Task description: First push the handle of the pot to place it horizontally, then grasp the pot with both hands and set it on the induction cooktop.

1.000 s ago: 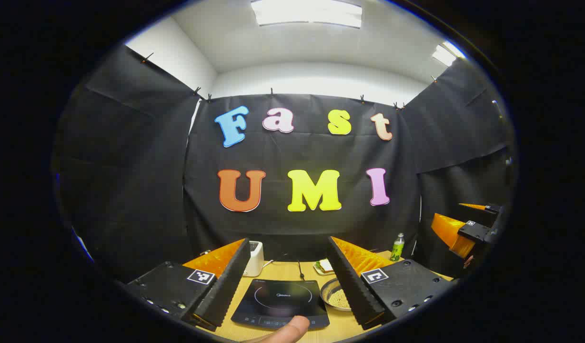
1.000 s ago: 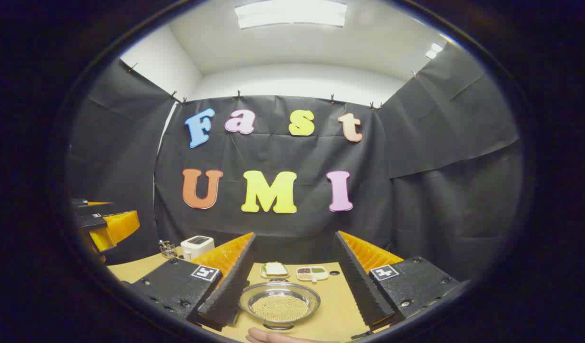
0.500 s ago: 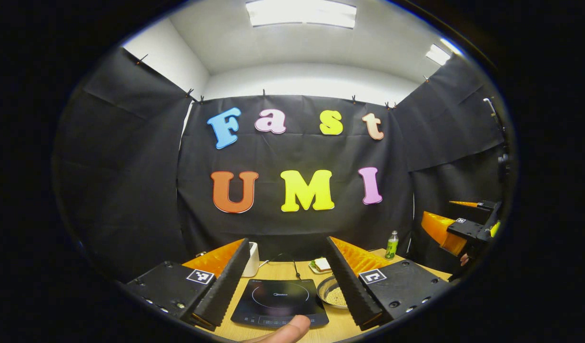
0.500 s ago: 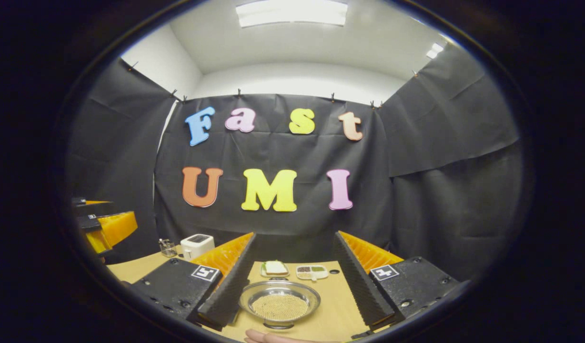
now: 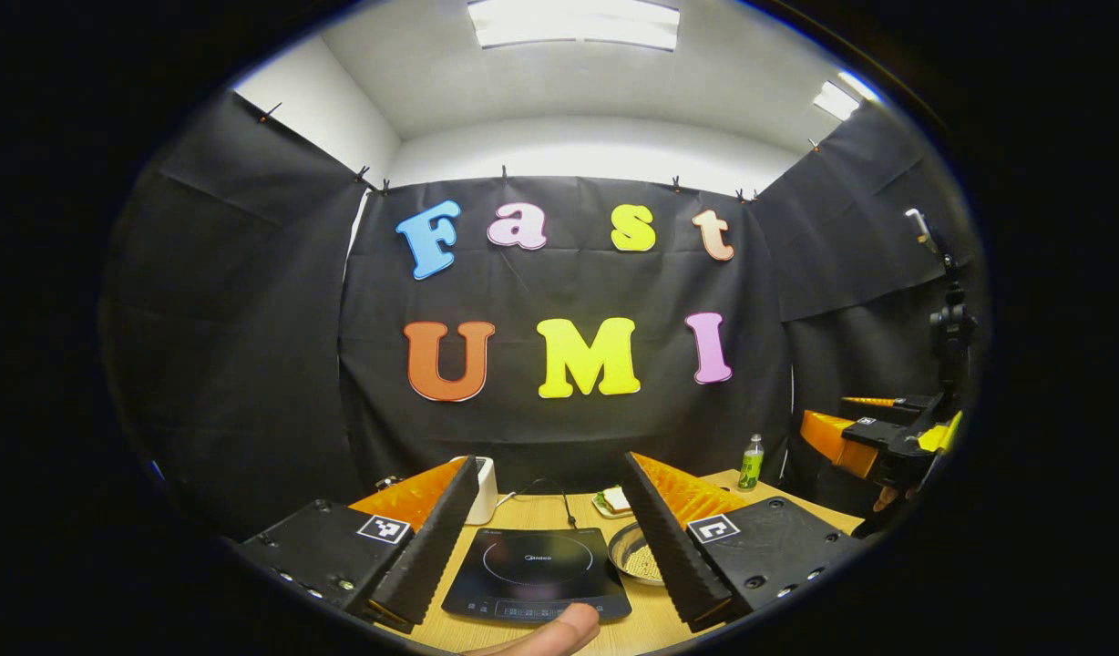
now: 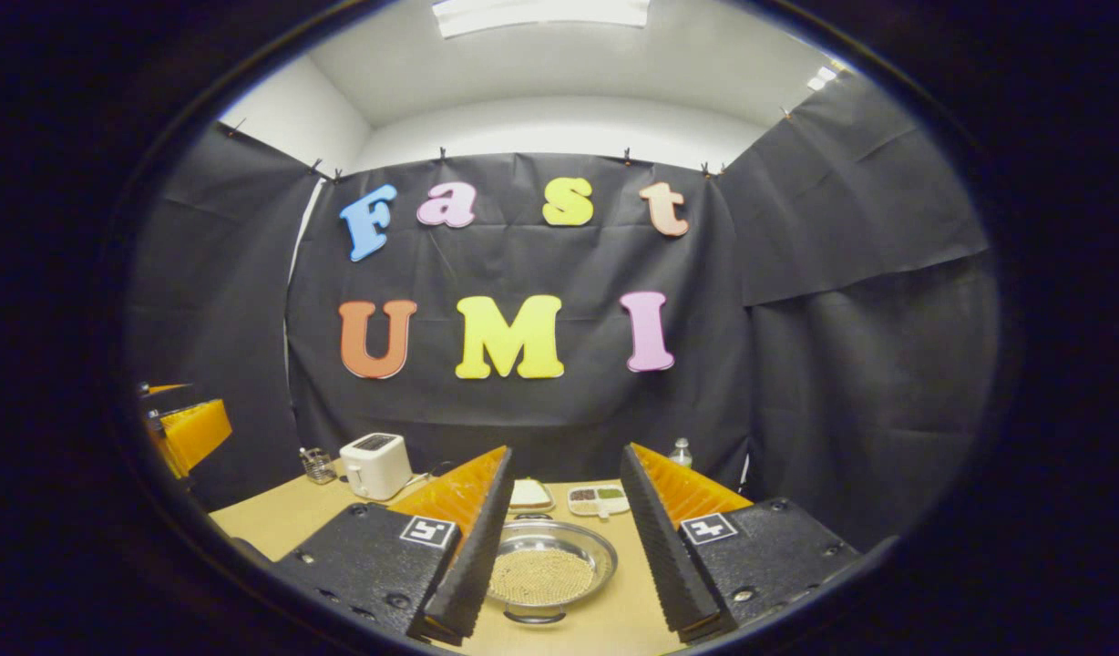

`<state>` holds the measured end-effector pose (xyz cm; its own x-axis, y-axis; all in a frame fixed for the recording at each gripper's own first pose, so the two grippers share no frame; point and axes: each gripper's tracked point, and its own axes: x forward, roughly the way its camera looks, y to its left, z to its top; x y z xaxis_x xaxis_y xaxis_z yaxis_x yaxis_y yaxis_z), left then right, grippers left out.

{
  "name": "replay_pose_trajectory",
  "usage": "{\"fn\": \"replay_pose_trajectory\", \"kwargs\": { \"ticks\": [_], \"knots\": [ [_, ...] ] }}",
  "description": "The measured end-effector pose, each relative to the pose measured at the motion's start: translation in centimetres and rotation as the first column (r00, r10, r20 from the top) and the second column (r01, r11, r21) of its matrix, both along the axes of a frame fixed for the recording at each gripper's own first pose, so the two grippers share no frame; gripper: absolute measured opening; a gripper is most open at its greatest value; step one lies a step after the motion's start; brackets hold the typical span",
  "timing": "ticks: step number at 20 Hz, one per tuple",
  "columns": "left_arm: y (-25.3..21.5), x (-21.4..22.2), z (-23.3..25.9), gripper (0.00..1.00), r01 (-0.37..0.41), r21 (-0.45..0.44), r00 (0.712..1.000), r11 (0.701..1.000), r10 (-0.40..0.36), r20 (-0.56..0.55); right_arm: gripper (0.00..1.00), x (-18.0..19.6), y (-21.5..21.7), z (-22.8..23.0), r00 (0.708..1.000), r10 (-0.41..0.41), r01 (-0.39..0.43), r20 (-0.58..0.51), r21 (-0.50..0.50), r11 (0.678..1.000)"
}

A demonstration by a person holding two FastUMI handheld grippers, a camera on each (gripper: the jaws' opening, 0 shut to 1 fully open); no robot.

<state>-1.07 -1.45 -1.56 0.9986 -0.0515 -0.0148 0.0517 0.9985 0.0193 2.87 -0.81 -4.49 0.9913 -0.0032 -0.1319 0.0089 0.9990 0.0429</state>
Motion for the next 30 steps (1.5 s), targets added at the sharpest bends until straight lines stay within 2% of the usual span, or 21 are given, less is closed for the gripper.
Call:
{"fn": "replay_pose_trajectory", "kwargs": {
  "ticks": [3,6,8,9,11,13,15,17,18,21,22,23,26,27,30],
  "knots": [
    [0.6,-0.3,-0.1,0.94,-0.012,-0.009,1.0,1.0,0.012,0.002,0.67,1.1,1.0,-2.4,0.997,0.024,-0.025,-0.068,-0.013,1.0],
    [1.1,-0.6,-0.4,0.94,-0.016,-0.013,1.0,1.0,0.016,0.01,0.5,2.2,3.1,-5.1,0.986,0.076,-0.08,-0.152,-0.019,0.997],
    [2.0,-0.8,-0.4,0.95,-0.031,-0.013,0.999,0.999,0.031,0.015,0.27,2.7,4.0,-7.0,0.973,0.097,-0.101,-0.21,-0.011,0.995],
    [2.4,-0.8,-0.4,0.95,-0.037,-0.013,0.999,0.999,0.037,0.017,0.22,2.9,4.5,-7.9,0.966,0.101,-0.106,-0.236,-0.009,0.994],
    [3.2,-0.9,-0.8,0.94,-0.047,-0.022,0.999,0.999,0.047,0.015,0.07,3.4,5.1,-9.7,0.951,0.105,-0.108,-0.292,0.005,0.994],
    [3.7,-1.0,-0.9,0.94,-0.057,-0.031,0.998,0.998,0.057,0.016,0.01,3.9,6.2,-11.9,0.931,0.117,-0.121,-0.347,0.008,0.993],
    [4.5,-0.9,-1.4,0.95,-0.068,-0.028,0.998,0.997,0.068,0.013,0.04,4.2,7.0,-14.5,0.901,0.129,-0.133,-0.414,0.019,0.991],
    [5.0,-0.9,-2.0,0.95,-0.079,-0.022,0.997,0.997,0.079,0.007,0.04,4.2,8.0,-17.8,0.855,0.155,-0.149,-0.496,0.051,0.987],
    [5.0,-0.8,-2.3,0.95,-0.081,-0.021,0.997,0.996,0.081,0.0,0.01,4.1,8.6,-19.4,0.824,0.178,-0.16,-0.538,0.08,0.984],
    [5.6,-0.5,-3.1,0.95,-0.089,-0.027,0.996,0.996,0.089,-0.016,0.04,3.2,10.3,-24.1,0.721,0.242,-0.194,-0.649,0.146,0.97],
    [5.8,-0.6,-3.2,0.95,-0.091,-0.03,0.996,0.995,0.091,-0.019,0.01,2.8,10.6,-25.5,0.692,0.253,-0.197,-0.677,0.16,0.967],
    [6.1,-0.6,-3.4,0.95,-0.094,-0.03,0.995,0.995,0.093,-0.022,0.04,2.5,10.8,-26.6,0.667,0.261,-0.201,-0.698,0.169,0.965],
    [6.5,-0.8,-3.3,0.95,-0.097,-0.032,0.995,0.995,0.097,-0.019,0.04,1.1,11.3,-29.2,0.613,0.279,-0.201,-0.739,0.195,0.96],
    [6.6,-0.8,-3.3,0.95,-0.099,-0.035,0.995,0.995,0.098,-0.019,0.01,0.8,11.5,-29.8,0.6,0.287,-0.207,-0.746,0.201,0.957],
    [6.6,-1.1,-3.2,0.95,-0.094,-0.041,0.995,0.995,0.093,-0.019,0.04,0.3,11.8,-31.2,0.578,0.296,-0.223,-0.761,0.201,0.954]
  ]
}}
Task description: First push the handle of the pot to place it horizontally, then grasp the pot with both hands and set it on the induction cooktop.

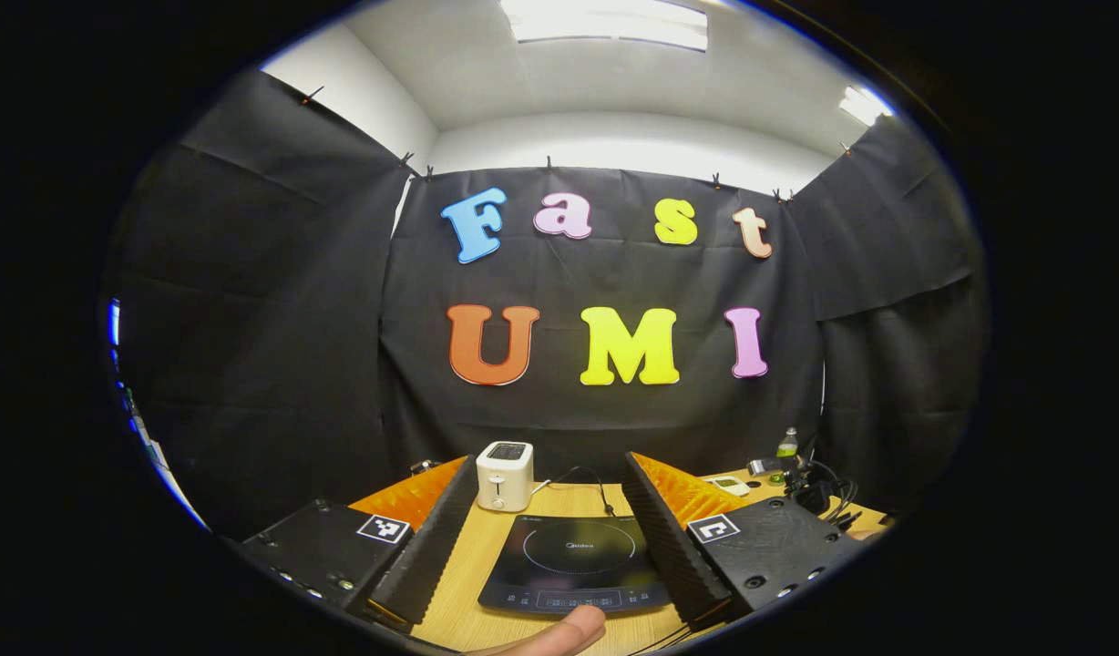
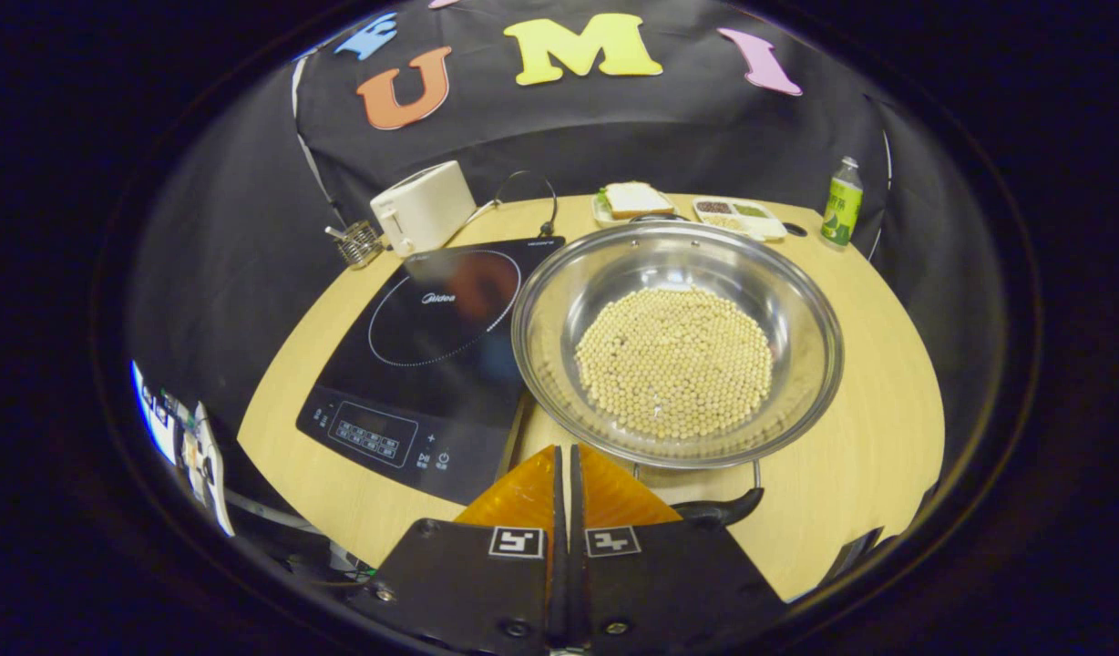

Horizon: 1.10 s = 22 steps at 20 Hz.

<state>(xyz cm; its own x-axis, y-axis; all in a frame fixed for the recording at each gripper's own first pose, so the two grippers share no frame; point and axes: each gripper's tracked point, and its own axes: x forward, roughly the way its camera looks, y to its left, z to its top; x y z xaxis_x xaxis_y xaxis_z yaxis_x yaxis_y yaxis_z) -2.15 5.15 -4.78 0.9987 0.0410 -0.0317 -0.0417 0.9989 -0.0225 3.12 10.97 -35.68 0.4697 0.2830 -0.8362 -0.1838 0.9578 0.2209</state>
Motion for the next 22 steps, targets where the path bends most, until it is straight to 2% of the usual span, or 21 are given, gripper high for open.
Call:
{"fn": "replay_pose_trajectory", "kwargs": {
  "ticks": [6,8,10,15,16,17,18,21,22],
  "knots": [
    [0.0,-0.3,0.2,0.95,0.006,0.011,1.0,1.0,-0.007,0.007,0.04,-0.8,-0.4,-2.7,0.999,0.007,-0.007,-0.048,-0.006,1.0],
    [-0.2,-0.1,0.0,0.95,0.007,0.005,1.0,1.0,-0.007,0.001,0.01,-0.8,-0.5,-2.6,0.999,0.007,-0.007,-0.048,0.002,1.0],
    [-0.2,-0.1,-0.3,0.95,0.006,0.003,1.0,1.0,-0.006,-0.007,0.04,-0.7,-0.7,-2.6,0.999,0.008,-0.008,-0.04,0.002,1.0],
    [-0.5,-0.2,0.1,0.95,0.011,0.002,1.0,1.0,-0.011,-0.008,0.04,-0.7,-1.5,-2.8,0.999,0.004,-0.003,-0.032,0.013,1.0],
    [-0.5,-0.1,0.0,0.95,0.011,0.001,1.0,1.0,-0.011,-0.008,0.01,-0.7,-1.7,-2.9,1.0,0.002,-0.002,-0.03,0.013,1.0],
    [-0.5,0.0,0.0,0.95,0.012,0.001,1.0,1.0,-0.012,-0.008,0.04,-0.7,-1.8,-3.0,1.0,0.003,-0.003,-0.031,0.014,1.0],
    [-0.5,-0.2,0.1,0.95,0.01,0.002,1.0,1.0,-0.01,-0.006,0.01,-0.7,-1.9,-3.2,0.999,0.0,0.0,-0.035,0.016,1.0],
    [-0.6,0.0,0.1,0.95,0.011,0.003,1.0,1.0,-0.011,-0.002,0.04,-0.7,-2.6,-3.5,0.999,-0.01,0.01,-0.039,0.014,1.0],
    [-0.6,0.0,0.0,0.85,0.011,0.005,1.0,1.0,-0.011,-0.002,0.04,-0.7,-2.9,-3.6,0.999,-0.013,0.014,-0.038,0.015,1.0]
  ]
}}
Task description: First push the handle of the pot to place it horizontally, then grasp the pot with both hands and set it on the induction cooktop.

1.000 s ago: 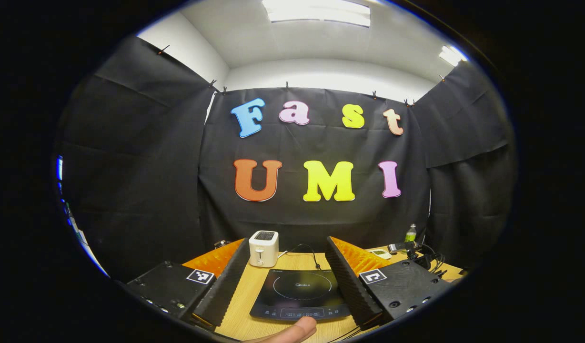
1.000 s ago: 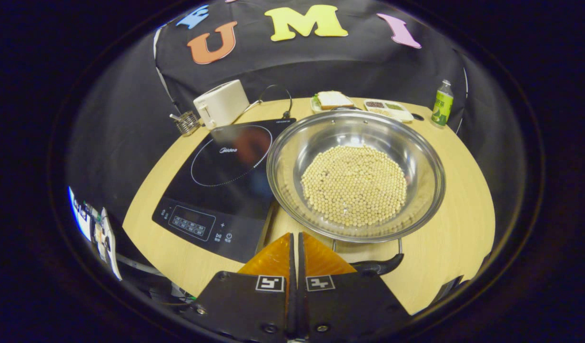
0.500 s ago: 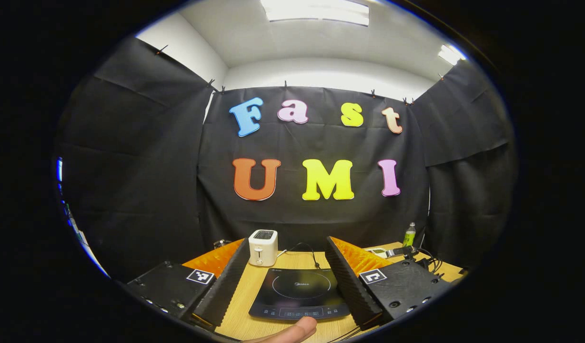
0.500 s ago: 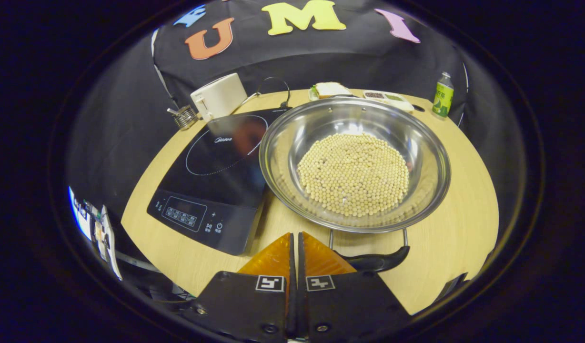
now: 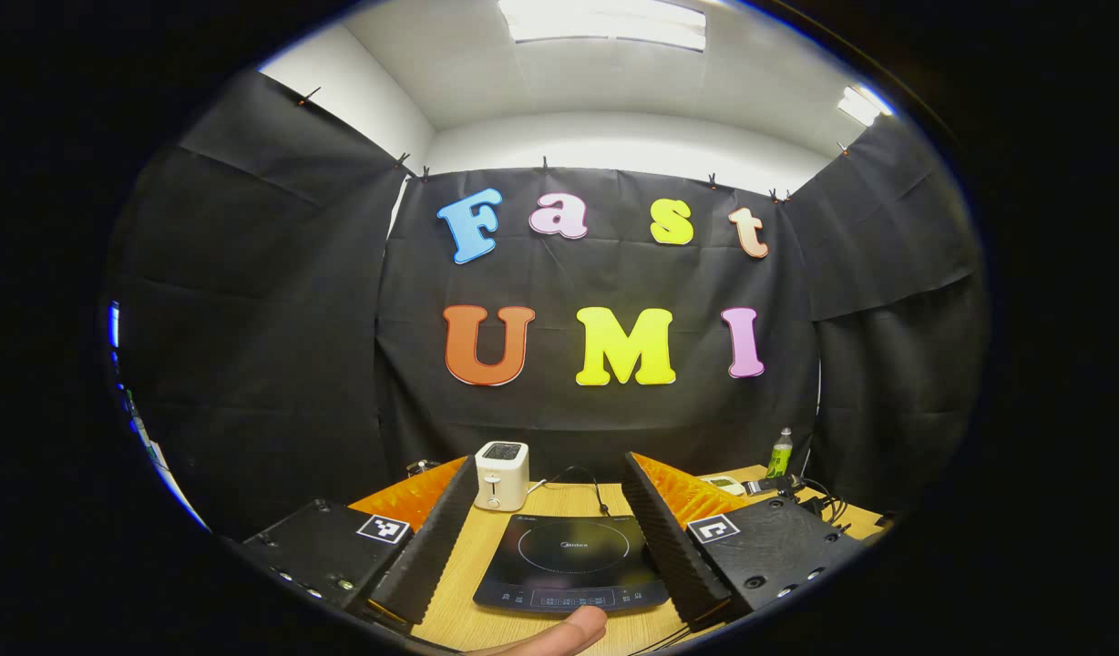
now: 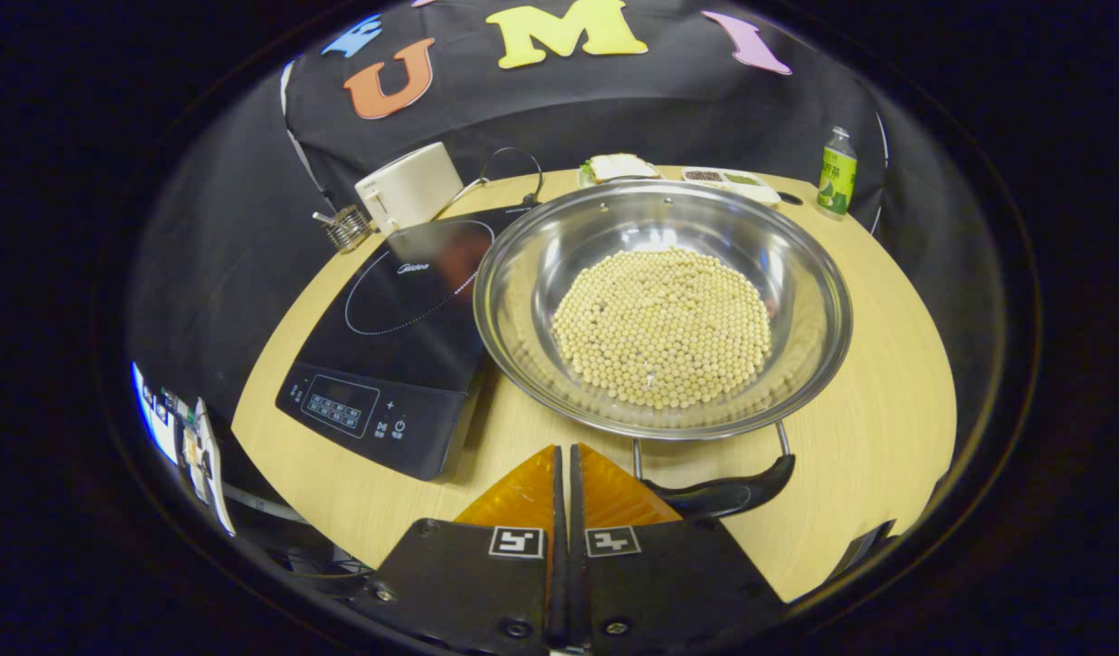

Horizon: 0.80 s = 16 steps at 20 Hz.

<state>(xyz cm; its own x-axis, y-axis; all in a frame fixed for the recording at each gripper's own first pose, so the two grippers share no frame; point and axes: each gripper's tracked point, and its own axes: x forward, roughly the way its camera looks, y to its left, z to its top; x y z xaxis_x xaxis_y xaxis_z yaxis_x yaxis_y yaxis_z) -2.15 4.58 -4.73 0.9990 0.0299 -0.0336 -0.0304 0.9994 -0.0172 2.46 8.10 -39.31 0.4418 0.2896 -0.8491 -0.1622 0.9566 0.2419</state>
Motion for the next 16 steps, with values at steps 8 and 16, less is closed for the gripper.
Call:
{"fn": "replay_pose_trajectory", "kwargs": {
  "ticks": [8,16],
  "knots": [
    [-0.5,0.4,-0.2,0.94,0.002,0.008,1.0,1.0,-0.002,-0.008,0.04,0.6,-3.4,-0.2,0.999,-0.038,0.038,0.019,0.019,0.999],
    [-1.9,0.7,-0.1,0.95,0.01,0.042,1.0,0.999,-0.01,-0.008,0.04,2.0,-8.6,-1.0,0.995,-0.096,0.096,0.007,0.029,0.995]
  ]
}}
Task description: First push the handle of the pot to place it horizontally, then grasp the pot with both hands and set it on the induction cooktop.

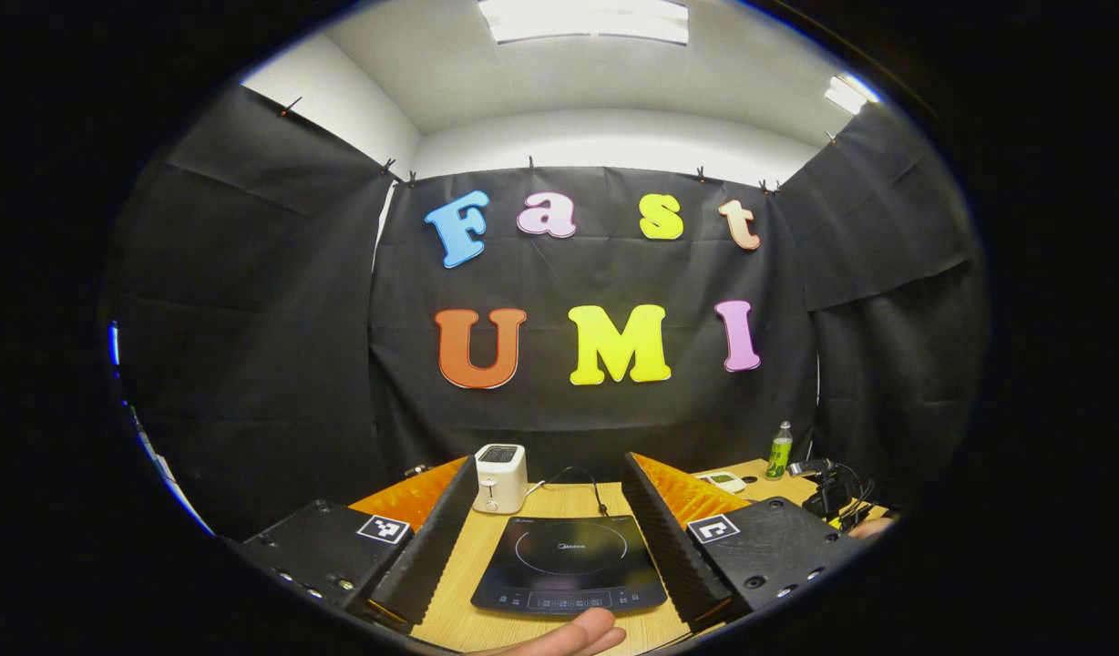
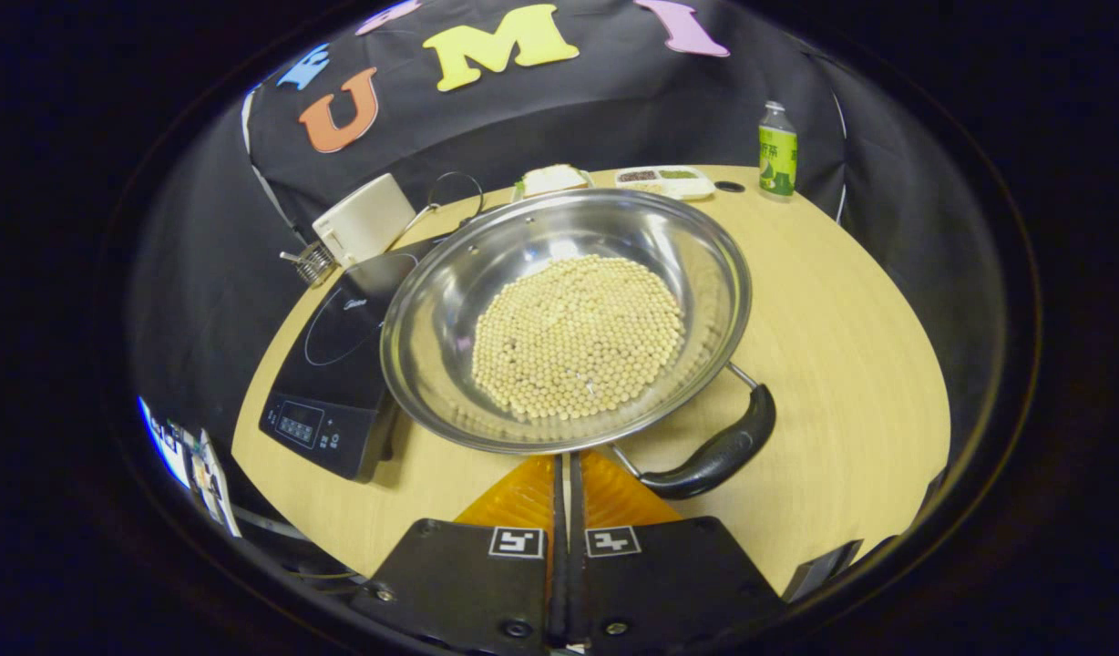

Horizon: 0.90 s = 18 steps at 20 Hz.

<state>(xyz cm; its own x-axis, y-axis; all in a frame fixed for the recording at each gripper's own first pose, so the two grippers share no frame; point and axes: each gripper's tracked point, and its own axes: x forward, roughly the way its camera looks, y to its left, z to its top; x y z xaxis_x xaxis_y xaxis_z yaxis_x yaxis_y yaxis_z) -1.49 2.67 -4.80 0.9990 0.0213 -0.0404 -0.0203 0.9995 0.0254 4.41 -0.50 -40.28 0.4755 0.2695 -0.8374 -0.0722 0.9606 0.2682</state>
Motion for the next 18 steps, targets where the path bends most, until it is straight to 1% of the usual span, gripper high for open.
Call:
{"fn": "replay_pose_trajectory", "kwargs": {
  "ticks": [3,5,9,11,14,18],
  "knots": [
    [-1.0,0.1,-0.1,0.95,0.016,-0.003,1.0,1.0,-0.016,0.002,0.04,0.5,-1.7,-0.5,1.0,0.001,-0.001,-0.003,-0.013,1.0],
    [-2.1,0.2,-0.2,0.95,0.044,-0.017,0.999,0.999,-0.044,-0.001,0.04,1.0,-2.9,-1.0,1.0,-0.004,0.003,-0.011,-0.026,1.0],
    [-2.8,0.8,-0.9,0.95,0.054,0.013,0.998,0.998,-0.054,-0.021,0.04,1.7,-5.1,-2.1,0.999,-0.014,0.012,-0.053,-0.033,0.999],
    [-3.5,1.3,-1.5,0.95,0.059,0.017,0.998,0.998,-0.059,-0.033,0.04,2.3,-6.2,-2.2,0.998,-0.026,0.023,-0.052,-0.042,0.999],
    [-4.5,1.9,-1.9,0.95,0.069,0.013,0.997,0.998,-0.068,-0.044,0.04,3.2,-7.5,-2.2,0.998,-0.048,0.047,-0.049,-0.031,0.998],
    [-5.8,2.6,-2.5,0.95,0.089,0.028,0.995,0.996,-0.088,-0.051,0.04,4.8,-9.8,-2.1,0.998,-0.065,0.063,-0.027,-0.068,0.996]
  ]
}}
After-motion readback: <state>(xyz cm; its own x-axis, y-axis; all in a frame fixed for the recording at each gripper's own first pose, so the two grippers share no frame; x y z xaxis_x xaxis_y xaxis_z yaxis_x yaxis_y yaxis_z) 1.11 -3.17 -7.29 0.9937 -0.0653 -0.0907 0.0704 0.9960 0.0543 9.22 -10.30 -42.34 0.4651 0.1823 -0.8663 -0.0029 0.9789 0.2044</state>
